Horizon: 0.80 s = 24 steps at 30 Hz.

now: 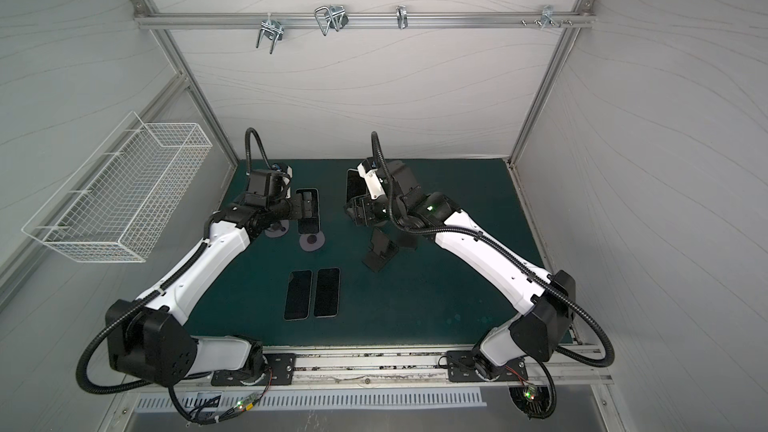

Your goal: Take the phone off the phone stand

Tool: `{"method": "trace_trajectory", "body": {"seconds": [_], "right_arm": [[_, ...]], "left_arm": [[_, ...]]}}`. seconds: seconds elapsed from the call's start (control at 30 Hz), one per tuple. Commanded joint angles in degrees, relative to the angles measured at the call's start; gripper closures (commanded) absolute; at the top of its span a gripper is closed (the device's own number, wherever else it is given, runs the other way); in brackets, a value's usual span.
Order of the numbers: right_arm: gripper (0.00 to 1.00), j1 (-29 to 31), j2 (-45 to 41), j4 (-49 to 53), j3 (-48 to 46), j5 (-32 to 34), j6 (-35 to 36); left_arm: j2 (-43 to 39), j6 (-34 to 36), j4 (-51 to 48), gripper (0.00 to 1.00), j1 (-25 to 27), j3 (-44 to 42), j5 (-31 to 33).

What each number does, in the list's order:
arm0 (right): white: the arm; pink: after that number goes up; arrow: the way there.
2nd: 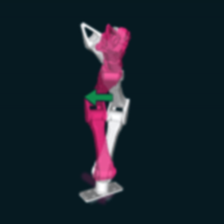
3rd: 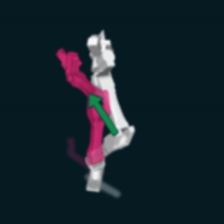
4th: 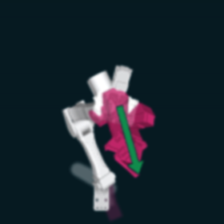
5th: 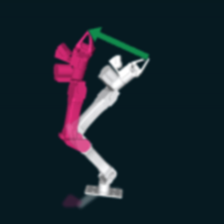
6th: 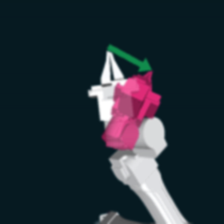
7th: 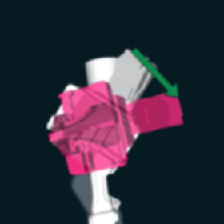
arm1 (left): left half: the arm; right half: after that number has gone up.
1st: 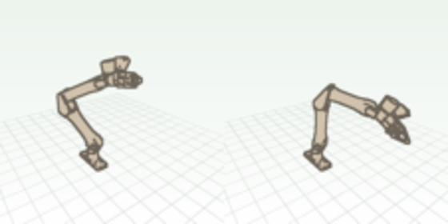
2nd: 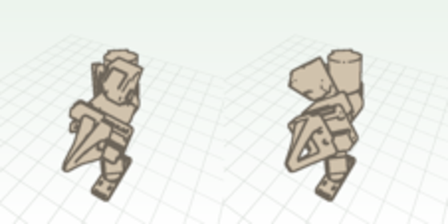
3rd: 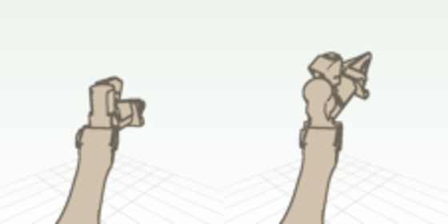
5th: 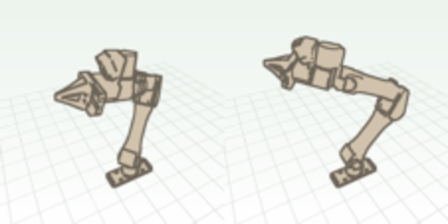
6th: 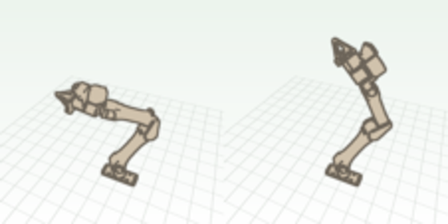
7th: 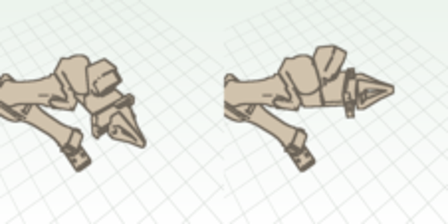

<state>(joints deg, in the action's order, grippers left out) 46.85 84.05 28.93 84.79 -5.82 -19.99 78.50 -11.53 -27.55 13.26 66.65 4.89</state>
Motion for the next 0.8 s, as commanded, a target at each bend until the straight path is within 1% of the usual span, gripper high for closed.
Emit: {"method": "trace_trajectory", "body": {"seconds": [0.0, 0.17, 0.27, 0.53, 0.77], "right_arm": [[0.27, -1.14, -4.71, 0.53, -3.76, -0.78, 0.04], [0.26, -2.33, -9.13, -0.09, -8.68, -0.06, -2.11], [0.26, -2.3, -10.03, -1.26, -10.45, -0.91, -3.08], [0.25, -2.33, -6.82, -1.16, -9.66, -4.5, -3.82], [0.24, -2.38, -4.31, -2.18, -10.26, -5.33, -2.83]], "left_arm": [[2.1, -1.69, 0.59, 0.02, 0.41, 1.94, 4.31], [5.35, -0.93, -1.08, 0.01, 0.39, 3.58, 5.39], [6.66, 0.47, -1.54, 0.01, 0.41, 4.7, 6.14], [10.45, -0.12, -1.78, 0.01, 0.37, 6.45, 4.43], [12.89, -1.8, -0.05, 0.01, 0.45, 8.05, 2.54]]}}
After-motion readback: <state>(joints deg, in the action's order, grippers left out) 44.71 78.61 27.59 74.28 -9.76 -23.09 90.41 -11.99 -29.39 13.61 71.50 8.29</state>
